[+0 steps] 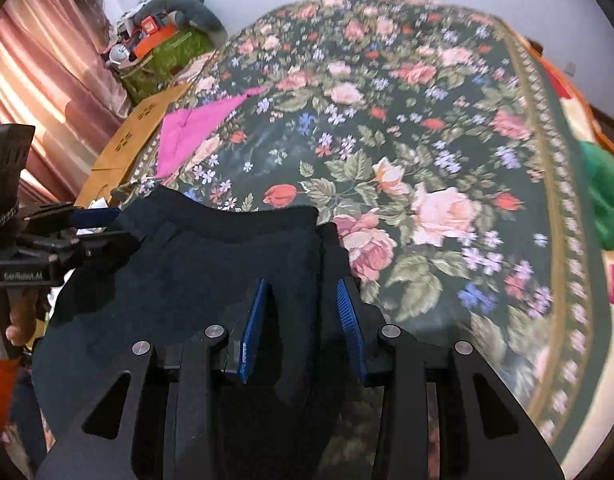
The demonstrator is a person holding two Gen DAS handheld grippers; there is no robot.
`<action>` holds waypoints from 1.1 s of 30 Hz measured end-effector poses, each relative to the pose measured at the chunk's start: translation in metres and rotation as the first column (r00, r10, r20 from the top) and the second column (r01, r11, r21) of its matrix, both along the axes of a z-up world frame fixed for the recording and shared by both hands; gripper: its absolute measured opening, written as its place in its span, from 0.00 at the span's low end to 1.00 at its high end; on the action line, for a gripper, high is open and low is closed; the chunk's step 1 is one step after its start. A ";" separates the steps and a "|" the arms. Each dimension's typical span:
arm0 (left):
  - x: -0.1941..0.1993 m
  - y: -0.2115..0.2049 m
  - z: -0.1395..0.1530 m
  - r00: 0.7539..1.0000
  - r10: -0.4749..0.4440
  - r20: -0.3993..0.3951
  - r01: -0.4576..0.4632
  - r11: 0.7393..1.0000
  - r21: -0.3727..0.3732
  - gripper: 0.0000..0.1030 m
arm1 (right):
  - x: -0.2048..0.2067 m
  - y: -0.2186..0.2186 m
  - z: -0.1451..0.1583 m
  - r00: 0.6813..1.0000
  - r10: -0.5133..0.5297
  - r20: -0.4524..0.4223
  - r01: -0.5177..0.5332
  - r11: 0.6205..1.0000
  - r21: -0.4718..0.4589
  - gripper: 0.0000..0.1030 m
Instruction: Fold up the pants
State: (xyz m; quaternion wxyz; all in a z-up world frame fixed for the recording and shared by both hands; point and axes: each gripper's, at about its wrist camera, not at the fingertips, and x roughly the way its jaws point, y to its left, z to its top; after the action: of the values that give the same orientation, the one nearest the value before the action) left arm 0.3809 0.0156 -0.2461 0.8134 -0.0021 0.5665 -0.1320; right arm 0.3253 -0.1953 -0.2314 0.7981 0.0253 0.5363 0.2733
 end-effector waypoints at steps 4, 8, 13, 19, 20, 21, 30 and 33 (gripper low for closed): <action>0.000 -0.017 0.005 0.995 -0.061 0.079 0.056 0.996 0.064 0.37 | 0.001 0.010 -0.003 0.999 0.049 0.019 -0.048 0.997 -0.052 0.17; 0.000 -0.028 0.007 0.986 -0.092 0.140 0.069 0.985 0.156 0.33 | -0.010 0.010 -0.002 0.991 0.067 0.112 -0.056 0.993 -0.103 0.10; 0.010 -0.022 -0.010 0.989 -0.048 0.138 0.012 0.967 0.253 0.23 | -0.009 0.006 -0.016 0.994 0.037 0.103 -0.023 0.991 -0.131 0.10; -0.001 -0.021 0.012 0.983 -0.070 0.168 0.025 0.966 0.258 0.23 | -0.010 0.008 0.010 0.993 0.048 0.107 -0.028 0.983 -0.181 0.15; -0.005 -0.021 0.018 0.983 -0.073 0.166 0.033 0.972 0.233 0.23 | -0.012 0.005 0.017 0.993 0.039 0.115 -0.020 0.986 -0.163 0.15; -0.009 -0.020 0.024 0.984 -0.072 0.164 0.037 0.978 0.203 0.23 | -0.017 0.002 0.028 0.992 0.030 0.123 -0.013 0.991 -0.134 0.15; -0.064 -0.024 0.023 0.989 -0.094 0.118 0.080 0.990 0.117 0.40 | -0.073 0.019 0.040 0.990 0.121 0.067 -0.118 0.992 -0.047 0.39; -0.081 -0.016 0.007 0.994 -0.084 0.075 0.076 0.992 0.101 0.51 | -0.094 0.019 0.023 0.989 0.133 0.058 -0.129 0.988 -0.082 0.40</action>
State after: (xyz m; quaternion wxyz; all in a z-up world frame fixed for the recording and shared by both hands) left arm 0.3002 -0.0006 -0.2393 0.8285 0.0658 0.5390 -0.1367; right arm 0.2312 -0.1766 -0.2082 0.7954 -0.0500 0.5216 0.3046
